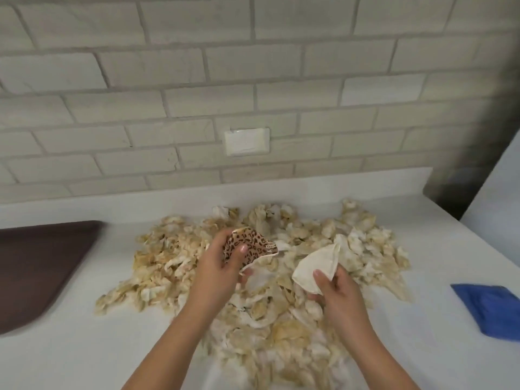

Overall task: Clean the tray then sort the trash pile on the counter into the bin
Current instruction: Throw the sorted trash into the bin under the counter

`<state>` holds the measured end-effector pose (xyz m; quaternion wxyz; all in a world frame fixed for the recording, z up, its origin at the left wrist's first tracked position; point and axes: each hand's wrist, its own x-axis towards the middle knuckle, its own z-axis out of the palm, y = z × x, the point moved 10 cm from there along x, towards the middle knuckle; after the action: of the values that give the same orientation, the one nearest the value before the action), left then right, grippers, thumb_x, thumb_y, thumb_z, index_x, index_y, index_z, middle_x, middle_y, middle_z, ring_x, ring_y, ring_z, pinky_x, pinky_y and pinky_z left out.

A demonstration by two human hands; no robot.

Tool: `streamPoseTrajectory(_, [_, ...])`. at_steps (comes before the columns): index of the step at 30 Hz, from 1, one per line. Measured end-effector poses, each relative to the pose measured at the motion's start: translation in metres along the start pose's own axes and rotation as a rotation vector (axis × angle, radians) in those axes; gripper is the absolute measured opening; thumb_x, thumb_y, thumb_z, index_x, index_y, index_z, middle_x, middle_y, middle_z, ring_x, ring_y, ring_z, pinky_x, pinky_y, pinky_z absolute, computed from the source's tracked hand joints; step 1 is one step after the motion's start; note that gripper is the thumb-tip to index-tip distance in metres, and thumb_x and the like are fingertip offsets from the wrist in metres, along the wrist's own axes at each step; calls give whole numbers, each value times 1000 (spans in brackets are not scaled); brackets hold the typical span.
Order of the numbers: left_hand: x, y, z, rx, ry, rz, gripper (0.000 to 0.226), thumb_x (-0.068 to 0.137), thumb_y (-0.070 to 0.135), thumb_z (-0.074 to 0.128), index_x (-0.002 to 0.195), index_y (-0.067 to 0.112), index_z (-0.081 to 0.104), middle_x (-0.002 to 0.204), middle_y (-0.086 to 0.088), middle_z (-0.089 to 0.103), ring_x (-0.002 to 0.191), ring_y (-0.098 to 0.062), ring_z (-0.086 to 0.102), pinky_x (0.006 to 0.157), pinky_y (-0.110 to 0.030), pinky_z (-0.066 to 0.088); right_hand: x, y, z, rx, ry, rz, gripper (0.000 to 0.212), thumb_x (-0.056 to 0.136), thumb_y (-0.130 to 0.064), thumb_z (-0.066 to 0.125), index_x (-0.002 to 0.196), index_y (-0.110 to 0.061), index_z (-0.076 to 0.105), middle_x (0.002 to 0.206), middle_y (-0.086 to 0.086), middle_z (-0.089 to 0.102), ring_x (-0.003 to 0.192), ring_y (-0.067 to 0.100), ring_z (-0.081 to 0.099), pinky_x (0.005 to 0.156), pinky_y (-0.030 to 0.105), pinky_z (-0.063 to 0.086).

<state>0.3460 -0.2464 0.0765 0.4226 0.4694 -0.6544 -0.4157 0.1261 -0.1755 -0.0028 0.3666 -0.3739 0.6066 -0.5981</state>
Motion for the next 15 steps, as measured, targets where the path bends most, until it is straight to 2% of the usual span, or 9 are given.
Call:
streamPoseTrajectory(3, [-36,4,64,37,-114,10,25,93,30,55,111,47,52,108,6,67,68,-20,69,56,-28,52,-23,3,-51,-11,82,7,13,91,-9,58,104,-14,58,98,2,67,70,5,67,50,15,50])
streamPoseTrajectory(6, [-68,13,117,71,-172,43,27,92,37,53,117,45,51,110,7,67,82,-25,67,66,-29,51,-50,1,-106,32,152,16,11,89,-10,61,100,-12,61,96,8,70,75,11,68,55,21,52])
streamPoseTrajectory(10, [-130,41,209,41,-316,104,34,95,20,50,123,39,46,104,13,61,66,-3,61,57,-14,44,-106,12,-214,19,252,87,11,92,-20,58,103,-18,60,95,1,69,79,16,65,60,26,52])
streamPoseTrajectory(12, [-171,51,261,37,-429,135,37,94,15,51,123,38,46,110,16,60,74,-2,61,62,-13,46,-143,23,-273,-22,307,138,6,92,-19,58,96,-16,61,90,3,69,73,15,63,58,27,51])
streamPoseTrajectory(15, [-241,64,338,77,-592,185,40,93,19,53,130,34,45,119,14,59,96,-3,60,79,-22,51,-203,48,-356,-56,382,236,3,89,-16,62,90,-14,62,80,1,69,67,11,62,55,25,48])
